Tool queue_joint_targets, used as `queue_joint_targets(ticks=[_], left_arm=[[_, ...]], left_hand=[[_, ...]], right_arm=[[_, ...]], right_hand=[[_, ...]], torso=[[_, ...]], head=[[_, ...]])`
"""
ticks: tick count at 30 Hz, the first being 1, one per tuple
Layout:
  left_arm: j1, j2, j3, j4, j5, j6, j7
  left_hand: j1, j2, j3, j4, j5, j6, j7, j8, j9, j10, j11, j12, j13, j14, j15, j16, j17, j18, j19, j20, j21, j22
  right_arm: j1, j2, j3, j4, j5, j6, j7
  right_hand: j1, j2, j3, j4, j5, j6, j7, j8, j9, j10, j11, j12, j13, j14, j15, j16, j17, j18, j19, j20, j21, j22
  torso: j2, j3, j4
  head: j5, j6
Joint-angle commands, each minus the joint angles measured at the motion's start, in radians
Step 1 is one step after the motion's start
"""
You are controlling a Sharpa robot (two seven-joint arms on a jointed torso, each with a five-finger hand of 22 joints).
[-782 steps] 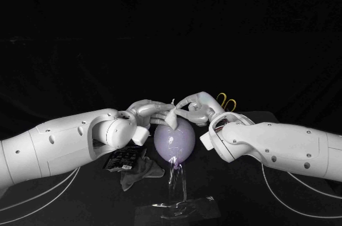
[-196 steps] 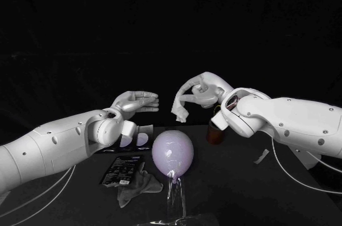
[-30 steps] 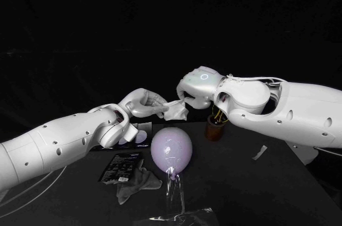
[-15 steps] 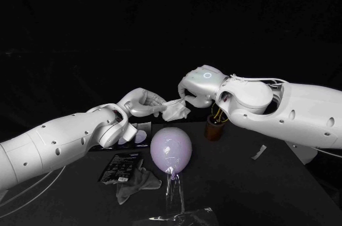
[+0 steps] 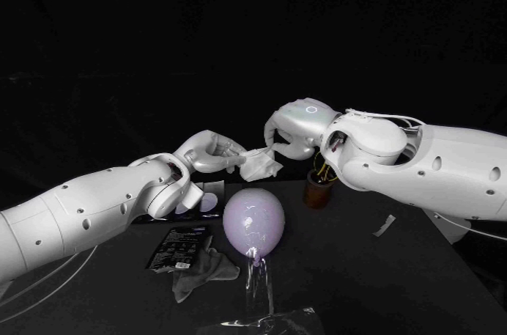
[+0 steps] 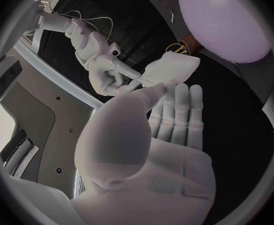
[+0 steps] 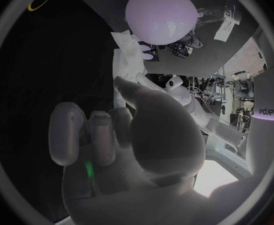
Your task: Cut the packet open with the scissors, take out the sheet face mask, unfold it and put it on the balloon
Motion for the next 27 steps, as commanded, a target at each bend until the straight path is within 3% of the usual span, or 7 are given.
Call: queue_joint_targets(ticks=[1,16,24,27], left_arm=[[0.0,-0.001,0.0,-0.002,0.004,-0.015,-0.007],[0.0,-0.004,0.001,0.005,0.033,-0.054,0.022],[0.001,-0.004,0.001,0.008,0.05,-0.077,0.029],[0.001,-0.001,0.001,0.006,0.05,-0.075,0.017]], left_hand=[[0.0,-0.01,0.043,-0.04,0.005,-0.012,0.001,-0.007,-0.002,-0.011,0.0,0.005,0.002,0.003,0.002,0.007,0.002,0.005,-0.007,0.004,0.009,0.003],[-0.001,-0.011,0.05,-0.05,0.005,0.002,0.0,-0.008,0.0,-0.02,0.0,0.015,0.009,0.002,0.002,0.012,0.004,0.011,-0.012,0.008,0.019,0.011],[0.001,-0.019,0.054,-0.062,0.005,0.001,-0.001,-0.012,-0.001,-0.026,0.001,0.019,0.012,-0.001,0.002,0.011,0.003,0.017,-0.017,0.009,0.022,0.015],[-0.017,-0.037,0.04,-0.062,0.005,-0.017,0.001,-0.023,-0.004,-0.042,0.003,0.006,0.006,-0.004,0.006,0.011,0.003,0.012,-0.026,0.017,0.023,0.017]], right_arm=[[0.001,0.0,0.001,-0.003,0.078,-0.004,-0.013],[-0.009,0.007,-0.001,-0.024,0.188,-0.007,-0.014],[-0.017,0.008,-0.005,-0.04,0.38,-0.069,0.001],[-0.019,0.007,-0.006,-0.04,0.449,-0.102,0.015]], right_hand=[[-0.006,0.001,0.001,0.007,0.004,0.008,0.001,0.005,0.007,0.033,-0.002,-0.002,0.153,0.104,-0.005,0.007,0.263,0.0,0.02,-0.001,-0.003,0.204],[-0.004,0.002,0.003,0.007,0.004,0.006,0.002,0.005,0.007,0.033,-0.002,-0.003,0.152,0.104,-0.006,0.007,0.263,0.002,0.018,-0.001,-0.009,0.203],[-0.001,0.001,0.007,0.006,0.004,0.003,0.003,0.006,0.007,0.032,-0.002,-0.005,0.151,0.104,-0.007,0.007,0.263,0.004,0.012,-0.002,-0.023,0.199],[0.001,0.001,0.009,0.006,0.004,0.002,0.004,0.006,0.007,0.032,-0.002,-0.005,0.151,0.104,-0.008,0.007,0.263,0.005,0.012,-0.002,-0.024,0.199]], torso=[[0.0,-0.0004,0.0004],[0.001,0.0003,-0.0004],[0.0,0.0006,-0.0002],[0.0,0.0011,0.0002]], head=[[-0.001,0.0],[0.0,0.002],[0.003,0.001],[0.002,0.001]])
